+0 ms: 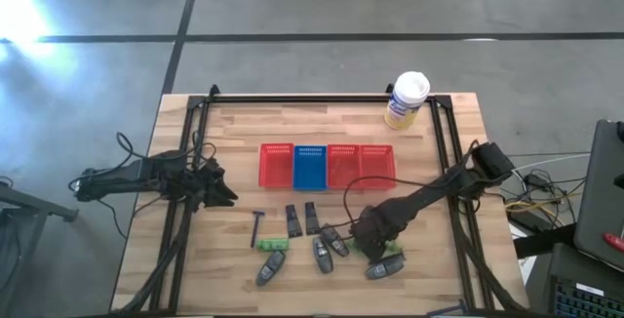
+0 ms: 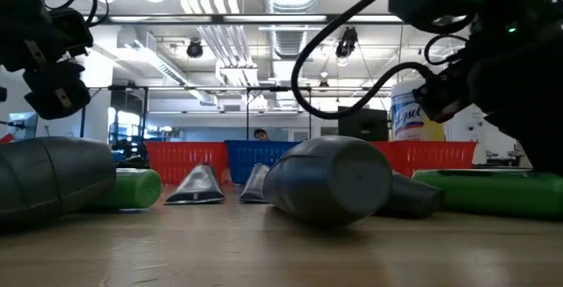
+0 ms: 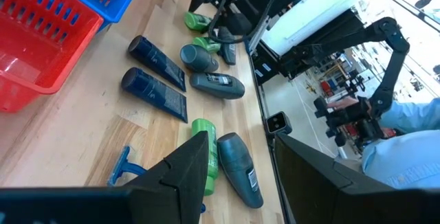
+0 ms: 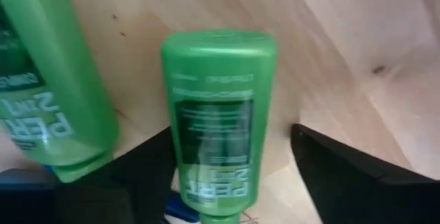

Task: Pick & Place Travel size toiletries
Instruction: Put the green shampoo into the right red basket

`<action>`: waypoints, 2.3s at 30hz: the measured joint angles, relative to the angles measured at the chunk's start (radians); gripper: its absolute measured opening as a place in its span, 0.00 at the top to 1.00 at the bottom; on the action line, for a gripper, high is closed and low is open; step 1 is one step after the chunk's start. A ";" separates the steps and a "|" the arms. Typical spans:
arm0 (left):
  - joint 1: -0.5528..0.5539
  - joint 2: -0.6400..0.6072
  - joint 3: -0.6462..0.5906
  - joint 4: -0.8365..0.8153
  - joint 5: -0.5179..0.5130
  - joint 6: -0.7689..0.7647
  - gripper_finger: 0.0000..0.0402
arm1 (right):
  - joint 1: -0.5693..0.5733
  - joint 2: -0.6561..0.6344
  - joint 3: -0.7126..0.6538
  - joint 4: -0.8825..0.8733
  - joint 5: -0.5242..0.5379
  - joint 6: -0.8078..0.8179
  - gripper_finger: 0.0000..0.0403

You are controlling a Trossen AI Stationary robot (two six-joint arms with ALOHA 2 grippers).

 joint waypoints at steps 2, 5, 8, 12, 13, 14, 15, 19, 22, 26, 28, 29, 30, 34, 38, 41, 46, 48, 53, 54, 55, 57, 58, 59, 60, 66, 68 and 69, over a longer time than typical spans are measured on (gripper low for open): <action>0.000 0.000 0.000 0.000 0.000 0.000 0.57 | 0.000 -0.021 -0.022 0.009 0.003 -0.003 0.47; 0.000 0.000 0.000 0.000 0.000 0.000 0.57 | 0.000 -0.059 -0.050 -0.005 0.007 -0.002 0.61; 0.000 0.000 0.000 0.000 0.000 0.000 0.57 | -0.001 -0.130 -0.065 -0.005 0.018 0.027 0.72; 0.000 0.000 0.000 0.000 0.000 0.000 0.57 | -0.023 -0.292 -0.070 -0.043 0.078 0.128 0.77; 0.000 0.000 0.000 0.000 0.000 0.000 0.57 | -0.039 -0.339 -0.070 -0.048 0.102 0.158 0.77; 0.000 0.000 0.000 0.000 0.000 0.000 0.57 | -0.059 -0.387 -0.068 -0.055 0.131 0.181 0.76; 0.000 0.000 0.000 0.000 0.000 0.000 0.57 | -0.084 -0.436 -0.066 -0.057 0.171 0.204 0.74; 0.000 0.000 0.000 0.000 0.000 0.000 0.57 | -0.251 -0.581 -0.085 -0.055 0.327 0.285 0.70; 0.000 0.000 0.000 0.000 0.000 0.000 0.57 | -0.424 -0.621 -0.131 -0.045 0.302 0.202 0.70; 0.000 0.000 0.000 0.000 0.000 0.000 0.57 | -0.606 -0.617 -0.182 -0.012 0.214 0.045 0.70; 0.000 0.000 0.000 0.000 0.000 0.000 0.57 | -0.665 -0.605 -0.201 0.055 0.168 -0.003 0.70; 0.000 0.000 0.000 0.000 0.000 0.000 0.57 | -0.683 -0.596 -0.207 0.089 0.151 -0.019 0.69; 0.000 0.000 0.000 0.000 0.000 0.000 0.57 | -0.694 -0.585 -0.209 0.117 0.140 -0.031 0.67; 0.000 0.000 0.000 0.000 0.000 0.000 0.57 | -0.715 -0.515 -0.211 0.150 0.125 -0.084 0.57; 0.000 0.000 0.000 0.000 0.000 0.000 0.57 | -0.718 -0.441 -0.204 0.123 0.104 -0.129 0.46; 0.000 0.000 0.000 0.000 0.000 0.000 0.57 | -0.693 -0.421 -0.184 0.121 0.123 -0.152 0.37; 0.000 0.000 0.000 0.000 0.000 0.000 0.57 | -0.629 -0.458 -0.111 0.078 0.204 -0.249 0.27; 0.000 0.000 0.000 0.000 0.000 0.000 0.57 | -0.579 -0.476 -0.079 0.036 0.225 -0.332 0.25; 0.000 0.000 0.000 0.000 0.000 0.000 0.57 | -0.400 -0.484 -0.059 0.015 0.153 -0.475 0.21; 0.000 0.000 0.000 0.000 0.000 0.000 0.57 | -0.358 -0.474 -0.059 0.016 0.134 -0.470 0.21; 0.000 0.000 0.000 0.000 0.000 0.000 0.57 | -0.317 -0.460 -0.061 0.016 0.114 -0.457 0.21; 0.000 0.000 0.000 0.000 0.000 0.000 0.57 | -0.235 -0.416 -0.062 0.020 0.087 -0.419 0.21; 0.000 0.000 0.000 0.000 0.000 0.000 0.57 | -0.197 -0.391 -0.062 0.030 0.080 -0.401 0.22; 0.000 0.000 0.000 0.000 0.000 0.000 0.57 | -0.161 -0.364 -0.057 0.039 0.077 -0.379 0.22; 0.000 0.000 0.000 0.000 0.000 0.000 0.57 | -0.125 -0.337 -0.048 0.054 0.077 -0.360 0.22; 0.000 0.000 0.000 0.000 0.000 0.000 0.57 | 0.023 -0.137 0.088 0.074 0.124 -0.307 0.24; 0.000 0.000 0.000 0.000 0.000 0.000 0.57 | 0.048 -0.072 0.138 0.073 0.129 -0.282 0.25; 0.000 0.000 0.000 0.000 0.000 0.000 0.57 | 0.055 -0.040 0.164 0.064 0.129 -0.260 0.25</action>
